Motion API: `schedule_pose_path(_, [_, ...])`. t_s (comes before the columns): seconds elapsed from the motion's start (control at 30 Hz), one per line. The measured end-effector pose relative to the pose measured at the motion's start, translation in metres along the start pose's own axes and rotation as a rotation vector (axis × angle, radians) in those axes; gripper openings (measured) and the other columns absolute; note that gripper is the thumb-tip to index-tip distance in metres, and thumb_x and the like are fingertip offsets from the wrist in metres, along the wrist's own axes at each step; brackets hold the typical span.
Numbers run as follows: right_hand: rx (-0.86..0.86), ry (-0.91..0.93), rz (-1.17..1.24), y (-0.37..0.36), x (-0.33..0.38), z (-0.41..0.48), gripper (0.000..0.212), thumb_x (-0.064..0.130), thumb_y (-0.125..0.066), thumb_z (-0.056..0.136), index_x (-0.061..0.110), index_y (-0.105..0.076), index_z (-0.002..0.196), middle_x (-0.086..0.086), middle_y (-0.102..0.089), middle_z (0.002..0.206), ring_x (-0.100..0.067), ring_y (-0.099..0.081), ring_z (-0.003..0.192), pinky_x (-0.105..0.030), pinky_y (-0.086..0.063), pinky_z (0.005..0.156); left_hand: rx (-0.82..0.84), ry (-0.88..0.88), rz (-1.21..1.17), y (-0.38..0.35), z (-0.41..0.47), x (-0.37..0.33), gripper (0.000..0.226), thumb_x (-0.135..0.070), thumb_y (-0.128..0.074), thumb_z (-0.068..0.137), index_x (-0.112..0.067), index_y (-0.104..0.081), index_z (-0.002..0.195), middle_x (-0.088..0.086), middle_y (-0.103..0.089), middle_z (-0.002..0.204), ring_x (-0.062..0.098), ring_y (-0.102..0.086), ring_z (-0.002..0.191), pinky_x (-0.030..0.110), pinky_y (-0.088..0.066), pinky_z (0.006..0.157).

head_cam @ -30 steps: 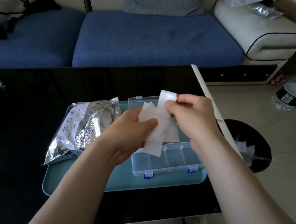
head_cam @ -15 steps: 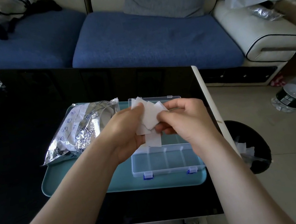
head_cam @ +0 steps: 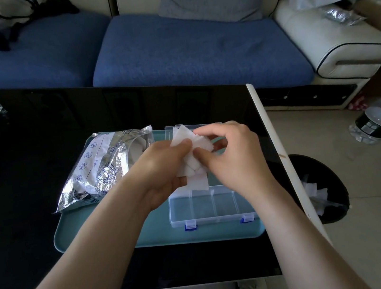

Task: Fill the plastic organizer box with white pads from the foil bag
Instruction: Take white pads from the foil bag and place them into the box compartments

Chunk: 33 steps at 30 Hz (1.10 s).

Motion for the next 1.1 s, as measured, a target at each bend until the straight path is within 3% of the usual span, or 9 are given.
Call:
schedule_pose_path(0.13, [-0.065, 0.045, 0.011, 0.007, 0.002, 0.000, 0.019, 0.016, -0.089, 0.082, 0.024, -0.084, 0.099, 0.016, -0.075, 0.093, 0.003, -0.069, 0.087, -0.007, -0.049, 0.074, -0.022, 0.034, -0.173, 0.001, -0.001, -0.001, 0.031, -0.019, -0.045, 0.113, 0.001, -0.067, 0.122, 0.018, -0.079, 0.110, 0.025, -0.079, 0.091, 0.043, -0.067, 0.079])
schedule_pose_path(0.27, [-0.051, -0.004, 0.070, 0.011, -0.001, 0.001, 0.011, 0.015, -0.083, 0.088, 0.024, -0.081, 0.096, 0.018, -0.075, 0.090, 0.004, -0.068, 0.090, -0.006, -0.047, 0.071, -0.046, 0.017, -0.101, 0.005, 0.001, 0.000, 0.033, -0.024, -0.045, 0.113, 0.000, -0.066, 0.124, 0.022, -0.076, 0.118, 0.032, -0.077, 0.103, 0.050, -0.065, 0.083])
schedule_pose_path(0.47, [-0.057, -0.186, 0.293, 0.013, -0.014, 0.002, 0.029, 0.008, -0.061, 0.102, 0.030, -0.075, 0.114, 0.008, -0.073, 0.107, 0.001, -0.061, 0.081, -0.006, -0.045, 0.064, -0.062, 0.029, -0.041, 0.007, 0.000, 0.001, 0.030, -0.025, -0.048, 0.112, -0.005, -0.067, 0.124, 0.019, -0.076, 0.119, 0.034, -0.076, 0.104, 0.049, -0.066, 0.076])
schedule_pose_path(0.6, [-0.136, -0.266, 0.413, 0.018, -0.021, 0.004, 0.035, 0.007, -0.052, 0.107, 0.029, -0.067, 0.130, 0.005, -0.071, 0.122, 0.001, -0.066, 0.103, -0.003, -0.046, 0.074, -0.045, 0.055, -0.112, 0.006, -0.002, 0.002, 0.031, -0.020, -0.044, 0.113, -0.003, -0.069, 0.120, 0.017, -0.079, 0.110, 0.030, -0.079, 0.094, 0.048, -0.067, 0.074])
schedule_pose_path(0.73, [-0.168, -0.440, 0.475, 0.020, -0.029, 0.000, 0.030, 0.003, -0.059, 0.095, 0.024, -0.076, 0.106, 0.005, -0.075, 0.101, 0.003, -0.066, 0.083, -0.012, -0.048, 0.063, -0.063, 0.038, -0.138, 0.007, -0.001, -0.001, 0.026, -0.011, -0.046, 0.111, 0.001, -0.066, 0.122, 0.021, -0.078, 0.111, 0.031, -0.079, 0.093, 0.048, -0.067, 0.071])
schedule_pose_path(0.83, [-0.052, -0.532, 0.451, 0.014, -0.033, -0.004, 0.022, 0.006, -0.066, 0.089, 0.023, -0.080, 0.093, 0.004, -0.075, 0.098, -0.011, -0.067, 0.092, -0.023, -0.049, 0.069, -0.093, 0.012, -0.124, 0.008, 0.000, -0.001, 0.020, -0.008, -0.049, 0.110, 0.001, -0.065, 0.119, 0.020, -0.076, 0.110, 0.029, -0.078, 0.087, 0.048, -0.067, 0.069])
schedule_pose_path(0.97, [0.059, -0.518, 0.442, 0.003, -0.031, -0.006, 0.020, 0.007, -0.074, 0.089, 0.022, -0.081, 0.100, 0.003, -0.078, 0.095, -0.010, -0.074, 0.085, -0.012, -0.051, 0.061, -0.081, -0.011, -0.120, 0.005, 0.001, -0.002, 0.021, -0.009, -0.048, 0.111, -0.002, -0.066, 0.118, 0.017, -0.078, 0.112, 0.028, -0.079, 0.091, 0.049, -0.067, 0.077])
schedule_pose_path(1.1, [0.042, -0.441, 0.303, 0.003, -0.034, -0.004, 0.022, 0.014, -0.079, 0.091, 0.029, -0.080, 0.107, 0.009, -0.076, 0.100, -0.008, -0.073, 0.094, -0.015, -0.052, 0.070, -0.082, -0.014, -0.096, 0.007, 0.003, -0.001, 0.023, -0.010, -0.050, 0.110, 0.000, -0.065, 0.125, 0.018, -0.077, 0.115, 0.031, -0.078, 0.099, 0.047, -0.066, 0.077])
Point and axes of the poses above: each hand's wrist, its own z-axis towards the middle knuckle, its own y-axis out of the back of the hand, x = y × z, the point moved 7 cm from there along z, towards the middle knuckle
